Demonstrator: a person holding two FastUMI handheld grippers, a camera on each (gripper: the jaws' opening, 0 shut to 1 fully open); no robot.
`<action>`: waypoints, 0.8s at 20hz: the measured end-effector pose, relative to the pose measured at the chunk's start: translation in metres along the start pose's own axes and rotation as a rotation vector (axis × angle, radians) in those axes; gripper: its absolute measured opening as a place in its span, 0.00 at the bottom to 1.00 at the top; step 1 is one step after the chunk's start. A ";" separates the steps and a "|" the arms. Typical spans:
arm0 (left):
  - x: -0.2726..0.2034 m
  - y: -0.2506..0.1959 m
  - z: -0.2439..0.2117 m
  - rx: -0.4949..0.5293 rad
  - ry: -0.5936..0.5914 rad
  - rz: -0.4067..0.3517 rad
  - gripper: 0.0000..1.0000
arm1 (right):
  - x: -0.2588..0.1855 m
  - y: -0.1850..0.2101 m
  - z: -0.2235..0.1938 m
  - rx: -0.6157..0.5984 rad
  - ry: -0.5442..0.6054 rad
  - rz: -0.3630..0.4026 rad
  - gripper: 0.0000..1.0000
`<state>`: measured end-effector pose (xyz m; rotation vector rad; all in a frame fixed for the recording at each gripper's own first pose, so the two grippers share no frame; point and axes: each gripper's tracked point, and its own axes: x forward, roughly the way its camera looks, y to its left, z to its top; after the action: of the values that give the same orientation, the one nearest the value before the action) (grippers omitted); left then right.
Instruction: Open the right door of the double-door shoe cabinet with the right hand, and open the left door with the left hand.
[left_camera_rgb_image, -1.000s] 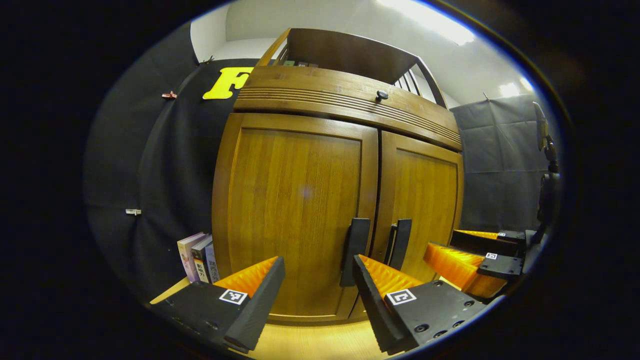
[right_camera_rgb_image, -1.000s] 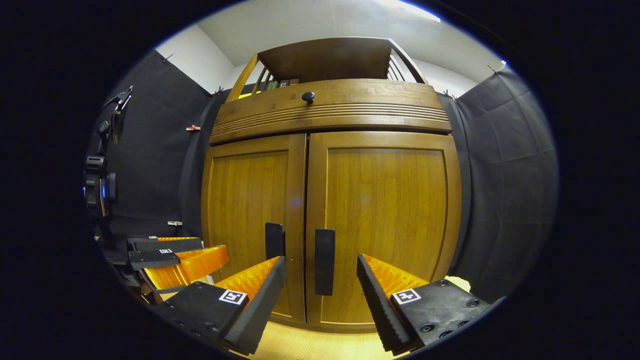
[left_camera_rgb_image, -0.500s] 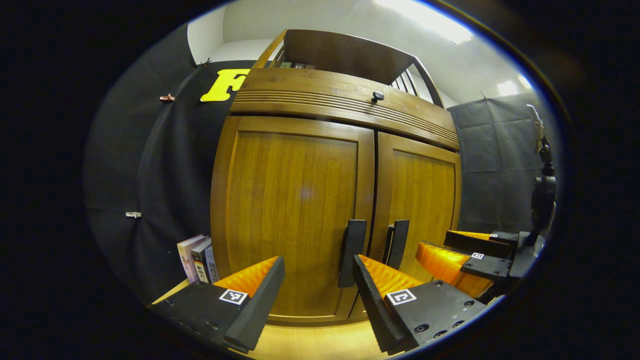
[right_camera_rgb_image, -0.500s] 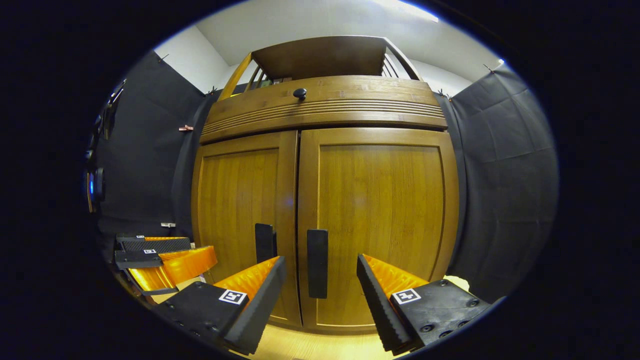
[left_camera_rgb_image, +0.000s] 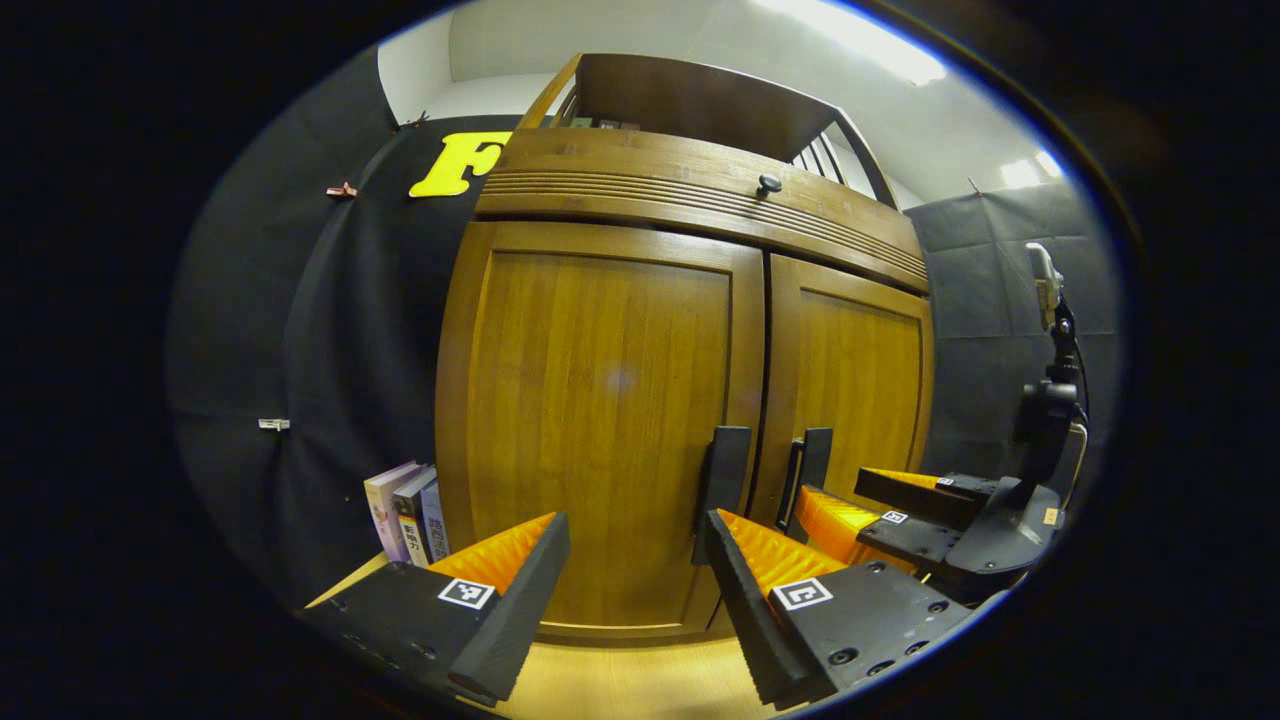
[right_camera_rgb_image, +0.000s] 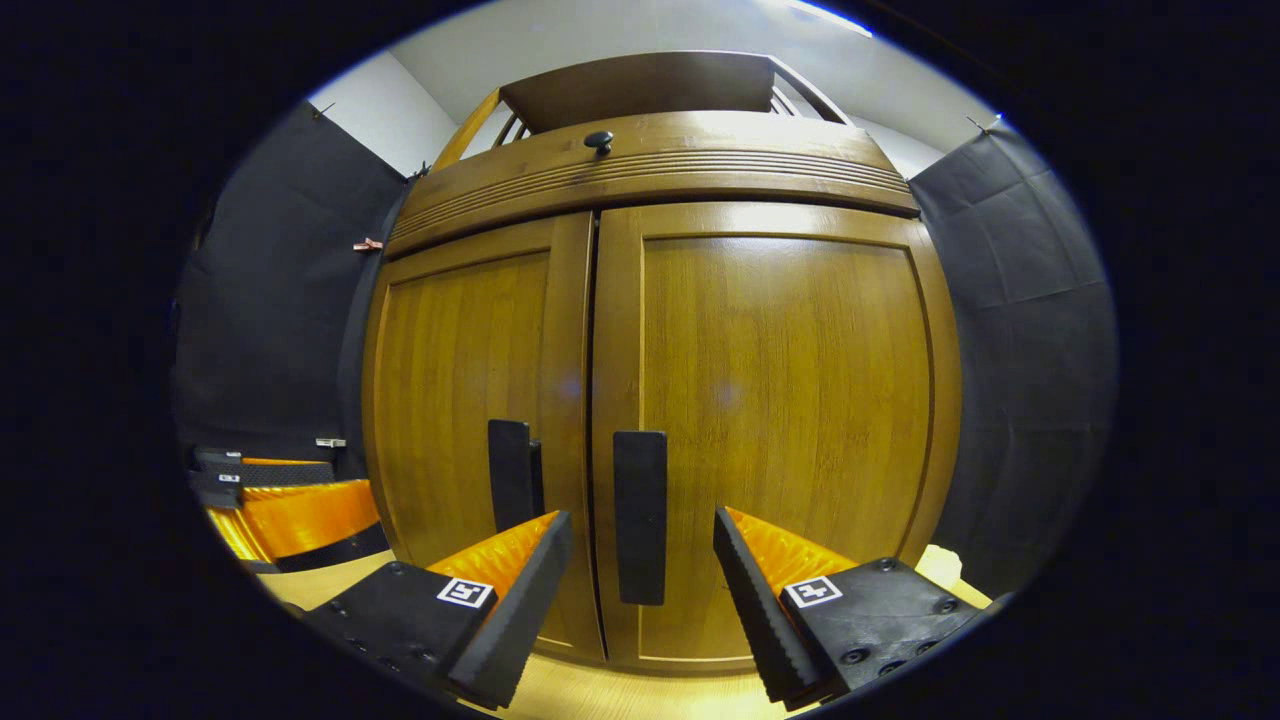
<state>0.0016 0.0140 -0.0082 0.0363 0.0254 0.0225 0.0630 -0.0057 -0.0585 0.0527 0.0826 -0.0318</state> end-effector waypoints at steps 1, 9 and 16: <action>0.000 0.002 0.000 0.000 0.000 0.002 0.86 | 0.003 -0.001 -0.003 0.002 -0.002 -0.005 0.90; 0.003 0.010 -0.009 -0.019 0.023 0.028 0.86 | 0.031 0.001 -0.019 0.018 -0.008 0.000 0.91; 0.001 0.023 -0.013 -0.006 0.033 0.052 0.82 | 0.047 -0.003 -0.027 0.005 -0.038 -0.023 0.63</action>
<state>0.0014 0.0375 -0.0203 0.0307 0.0573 0.0749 0.1074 -0.0083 -0.0891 0.0564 0.0451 -0.0559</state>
